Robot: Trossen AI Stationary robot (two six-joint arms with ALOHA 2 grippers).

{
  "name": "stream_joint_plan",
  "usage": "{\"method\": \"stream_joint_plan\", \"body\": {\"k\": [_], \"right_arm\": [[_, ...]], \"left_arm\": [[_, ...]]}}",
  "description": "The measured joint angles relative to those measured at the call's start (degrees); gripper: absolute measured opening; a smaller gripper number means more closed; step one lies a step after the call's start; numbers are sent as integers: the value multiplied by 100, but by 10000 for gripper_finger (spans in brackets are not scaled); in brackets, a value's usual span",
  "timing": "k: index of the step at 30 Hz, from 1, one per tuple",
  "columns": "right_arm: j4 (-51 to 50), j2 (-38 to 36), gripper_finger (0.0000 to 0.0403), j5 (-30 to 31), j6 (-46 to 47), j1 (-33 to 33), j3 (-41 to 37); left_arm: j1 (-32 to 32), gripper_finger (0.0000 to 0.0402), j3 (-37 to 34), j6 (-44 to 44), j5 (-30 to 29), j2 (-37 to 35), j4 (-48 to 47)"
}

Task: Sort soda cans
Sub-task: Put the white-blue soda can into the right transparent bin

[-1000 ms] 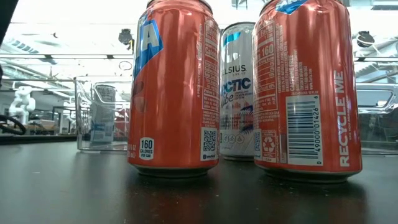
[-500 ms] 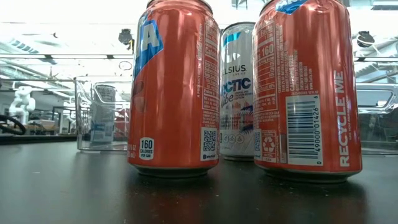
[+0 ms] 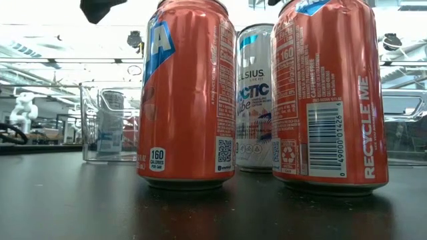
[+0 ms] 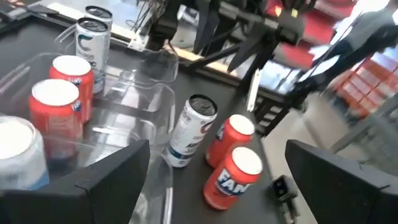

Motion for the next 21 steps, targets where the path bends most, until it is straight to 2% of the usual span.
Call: {"method": "stream_joint_plan", "body": {"k": [4,7,21], "right_arm": [[-602,603,283,-466,12,-186,697],[-817,888,283,-610,13,-293,954],[-781,1024,285,-678,105,-413,972]], "left_arm": [[0,384,-447,-467,22,-549,137],[0,384,-576,-491,109,-738,125],[0,384,-578,-482,208,-776,126]]}}
